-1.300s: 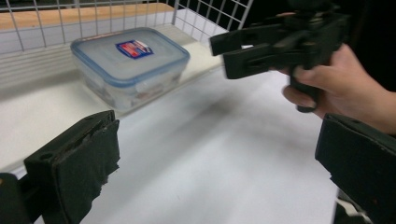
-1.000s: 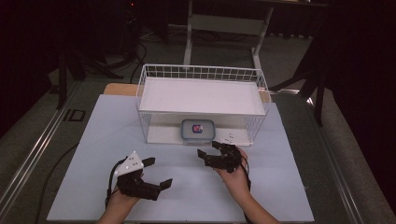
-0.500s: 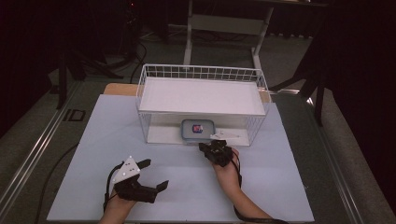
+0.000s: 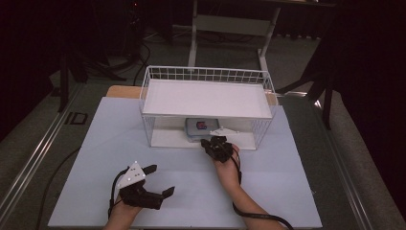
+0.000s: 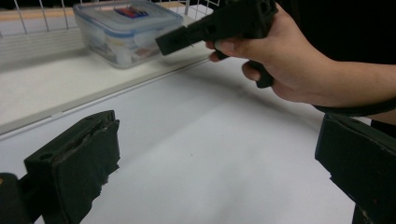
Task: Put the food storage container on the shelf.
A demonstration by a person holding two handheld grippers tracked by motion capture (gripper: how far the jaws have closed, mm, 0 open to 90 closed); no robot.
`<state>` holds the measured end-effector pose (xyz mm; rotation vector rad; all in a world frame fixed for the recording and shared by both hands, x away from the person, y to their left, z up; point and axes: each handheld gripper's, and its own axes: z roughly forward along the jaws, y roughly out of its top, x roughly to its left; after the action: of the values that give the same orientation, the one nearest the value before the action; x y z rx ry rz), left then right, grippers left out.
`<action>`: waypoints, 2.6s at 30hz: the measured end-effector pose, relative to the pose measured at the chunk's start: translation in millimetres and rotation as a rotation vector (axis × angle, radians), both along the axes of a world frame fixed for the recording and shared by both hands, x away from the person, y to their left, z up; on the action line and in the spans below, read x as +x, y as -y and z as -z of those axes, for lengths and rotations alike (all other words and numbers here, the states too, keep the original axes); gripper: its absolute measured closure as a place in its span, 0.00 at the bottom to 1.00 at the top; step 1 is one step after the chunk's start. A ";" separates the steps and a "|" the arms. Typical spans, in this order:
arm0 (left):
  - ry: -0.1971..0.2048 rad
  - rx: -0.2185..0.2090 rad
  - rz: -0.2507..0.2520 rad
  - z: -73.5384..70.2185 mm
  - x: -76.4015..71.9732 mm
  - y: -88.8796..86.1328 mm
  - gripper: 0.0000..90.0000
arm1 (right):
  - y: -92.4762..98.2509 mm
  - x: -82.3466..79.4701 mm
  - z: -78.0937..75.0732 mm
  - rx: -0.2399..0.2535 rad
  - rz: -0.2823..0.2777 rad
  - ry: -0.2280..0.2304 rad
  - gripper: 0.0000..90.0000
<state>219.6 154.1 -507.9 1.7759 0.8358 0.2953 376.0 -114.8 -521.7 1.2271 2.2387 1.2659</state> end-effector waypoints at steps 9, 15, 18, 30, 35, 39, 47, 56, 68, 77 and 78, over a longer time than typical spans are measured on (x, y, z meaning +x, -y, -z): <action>0.013 0.003 0.009 -1.4 -3.0 0.0 0.01 | -11.6 18.5 0.3 -0.001 0.024 0.001 1.00; 0.014 -0.008 0.007 -2.2 -3.5 -2.4 0.01 | -9.1 28.0 -2.3 0.014 0.059 -0.008 1.00; 0.012 -0.008 0.006 -2.3 -3.2 -2.8 0.01 | -8.4 29.9 -4.0 0.014 0.058 -0.005 1.00; 0.021 -0.005 0.000 -3.7 -4.4 -1.7 0.01 | -12.6 10.1 -9.1 0.002 0.023 0.032 0.97; 0.030 -0.015 0.006 -3.6 -4.4 -1.3 0.01 | -8.8 -6.5 -12.7 -0.002 0.001 0.050 0.93; 0.045 -0.020 0.019 -3.9 -4.7 -0.4 0.01 | -3.7 -16.8 -16.4 0.004 -0.017 0.061 0.84; 0.055 -0.025 0.026 -3.4 -3.3 -0.5 0.01 | 7.9 -32.5 -24.5 0.023 -0.002 0.073 0.54; 0.047 -0.033 0.043 -3.5 -4.1 2.5 0.01 | 22.4 -53.0 -25.5 0.084 -0.058 0.060 0.17; 0.042 -0.025 0.053 -2.1 -2.5 4.2 0.01 | 54.2 -79.7 -26.3 0.076 -0.141 0.043 0.17; 0.044 -0.028 0.047 -2.1 -1.9 2.7 0.01 | 74.7 -93.6 -28.7 0.101 -0.166 0.054 0.17; 0.043 -0.027 0.050 -2.1 -1.9 2.6 0.01 | 77.2 -94.9 -29.4 0.109 -0.172 0.057 0.17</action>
<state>217.7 151.5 -505.8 1.7561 0.7607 0.2876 281.0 -192.0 -492.2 1.0375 2.3021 1.4854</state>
